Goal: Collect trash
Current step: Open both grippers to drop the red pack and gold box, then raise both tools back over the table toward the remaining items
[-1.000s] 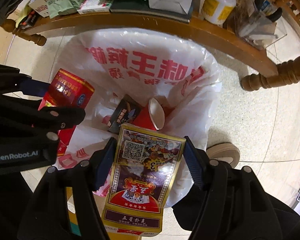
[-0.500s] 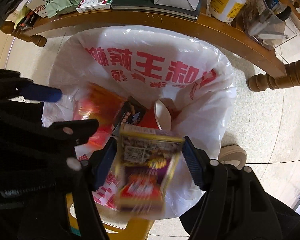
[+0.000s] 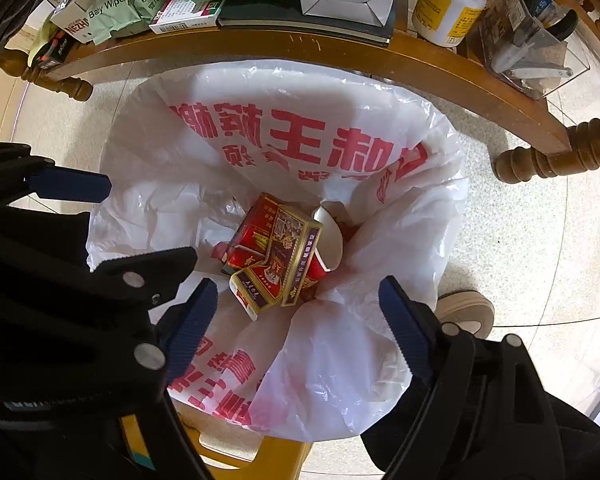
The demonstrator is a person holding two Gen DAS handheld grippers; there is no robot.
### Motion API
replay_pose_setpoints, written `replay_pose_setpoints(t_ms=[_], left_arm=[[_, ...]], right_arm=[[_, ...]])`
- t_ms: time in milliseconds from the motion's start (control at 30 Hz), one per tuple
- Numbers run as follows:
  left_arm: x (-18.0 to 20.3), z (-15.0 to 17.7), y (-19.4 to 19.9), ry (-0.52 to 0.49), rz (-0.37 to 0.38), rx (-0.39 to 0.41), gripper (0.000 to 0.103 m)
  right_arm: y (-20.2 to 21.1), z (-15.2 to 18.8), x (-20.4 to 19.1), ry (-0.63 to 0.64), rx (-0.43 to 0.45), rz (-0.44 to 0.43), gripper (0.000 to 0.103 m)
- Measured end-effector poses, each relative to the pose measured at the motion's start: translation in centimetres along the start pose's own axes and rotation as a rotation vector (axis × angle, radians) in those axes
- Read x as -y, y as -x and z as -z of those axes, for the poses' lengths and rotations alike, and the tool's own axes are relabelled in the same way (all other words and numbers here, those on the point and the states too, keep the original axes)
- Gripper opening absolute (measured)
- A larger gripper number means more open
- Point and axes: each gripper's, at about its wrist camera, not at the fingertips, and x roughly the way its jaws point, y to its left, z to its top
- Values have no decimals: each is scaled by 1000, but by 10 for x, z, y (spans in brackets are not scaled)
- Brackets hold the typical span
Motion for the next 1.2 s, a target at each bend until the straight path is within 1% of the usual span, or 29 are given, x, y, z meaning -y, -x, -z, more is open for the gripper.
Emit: replay_pose_setpoints(t_ms=[267,400,500,600,700,767,833,900,933,967,1033,1067,1133,1167,1200], left_arm=[[-1,1,2,5,-5,2,80],[-2,2,6,10,-22,9,83],[-2,9,16,7,-38,21,85],[-1,26,33,-7,-57,47,85],[0,49,65,-24,-66,95,85],[1,65,89,-39,-63,125,86],[0,81,115,-65,-62,139,86],[-3,95,154,-81,-59,164,86],[-5,100,180,-81,-62,187,86],[-5,102,199,-79,-66,205,87],[-2,106,241,-82,-84,255,93],[2,105,267,-90,-102,288,94],[15,102,312,-140,-137,338,95],[21,101,326,-157,-151,346,95],[26,98,341,-171,-161,350,95]], right_arm=[[0,1,1,0,0,1,81],[2,1,-1,2,-1,-5,81],[13,4,-2,24,-1,1,81],[35,12,1,51,27,13,82],[69,25,0,101,58,0,82],[103,36,-2,158,106,-10,82],[136,45,-1,212,140,10,82],[176,50,3,264,176,-2,86],[201,52,6,292,203,14,88],[217,52,7,311,218,24,89],[261,48,12,364,256,44,90],[278,45,13,385,267,48,90],[312,38,15,425,291,58,92],[336,32,17,451,313,73,92],[352,27,19,469,325,80,92]])
